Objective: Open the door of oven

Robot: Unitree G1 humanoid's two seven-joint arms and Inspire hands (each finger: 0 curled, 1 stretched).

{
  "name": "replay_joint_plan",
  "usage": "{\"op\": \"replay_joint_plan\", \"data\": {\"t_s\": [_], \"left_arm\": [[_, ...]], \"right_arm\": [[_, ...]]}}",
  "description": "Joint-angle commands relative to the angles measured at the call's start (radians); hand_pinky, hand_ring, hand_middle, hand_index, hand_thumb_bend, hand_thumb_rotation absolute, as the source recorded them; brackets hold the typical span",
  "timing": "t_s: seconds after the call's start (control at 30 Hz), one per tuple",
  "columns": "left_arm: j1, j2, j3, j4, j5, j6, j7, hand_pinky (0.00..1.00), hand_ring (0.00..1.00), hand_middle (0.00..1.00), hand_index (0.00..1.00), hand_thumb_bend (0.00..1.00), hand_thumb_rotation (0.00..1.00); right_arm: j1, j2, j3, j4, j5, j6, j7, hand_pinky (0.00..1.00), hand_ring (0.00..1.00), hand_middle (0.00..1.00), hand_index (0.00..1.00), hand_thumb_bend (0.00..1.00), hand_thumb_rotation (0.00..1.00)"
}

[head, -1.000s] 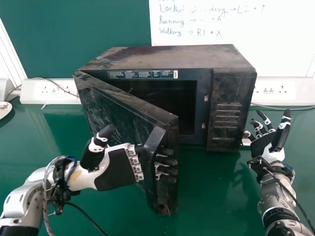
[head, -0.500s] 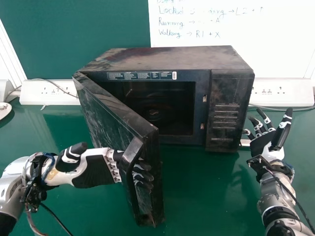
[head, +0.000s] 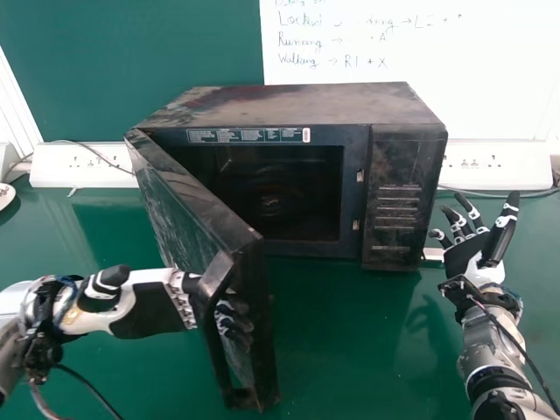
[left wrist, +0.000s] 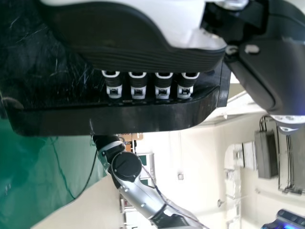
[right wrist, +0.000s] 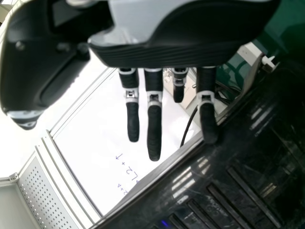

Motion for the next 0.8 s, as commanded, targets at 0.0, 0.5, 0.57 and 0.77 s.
{"op": "replay_joint_plan", "data": {"t_s": [0.0, 0.5, 0.57, 0.77], "left_arm": [[0.021, 0.004, 0.038, -0.019, -0.045, 0.022, -0.008, 0.20, 0.30, 0.45, 0.72, 0.94, 0.76], [0.055, 0.078, 0.136, -0.118, -0.099, 0.086, -0.008, 0.17, 0.26, 0.40, 0.63, 1.00, 0.73], [0.051, 0.128, 0.183, -0.125, -0.100, 0.137, -0.008, 0.16, 0.24, 0.37, 0.61, 1.00, 0.64], [0.114, 0.156, 0.316, -0.183, -0.122, 0.088, -0.008, 0.12, 0.18, 0.29, 0.63, 1.00, 0.61]], "right_arm": [[-0.015, -0.004, 0.002, 0.003, -0.003, 0.003, 0.002, 0.84, 0.94, 1.00, 0.98, 1.00, 0.75], [-0.016, -0.007, -0.003, 0.006, -0.002, 0.007, 0.011, 0.86, 0.95, 1.00, 0.99, 1.00, 0.74], [-0.017, -0.006, -0.003, 0.004, -0.003, 0.006, 0.008, 0.86, 0.95, 1.00, 0.99, 1.00, 0.75], [-0.019, -0.010, 0.000, 0.006, -0.008, 0.008, 0.001, 0.85, 0.94, 1.00, 0.99, 1.00, 0.75]]}}
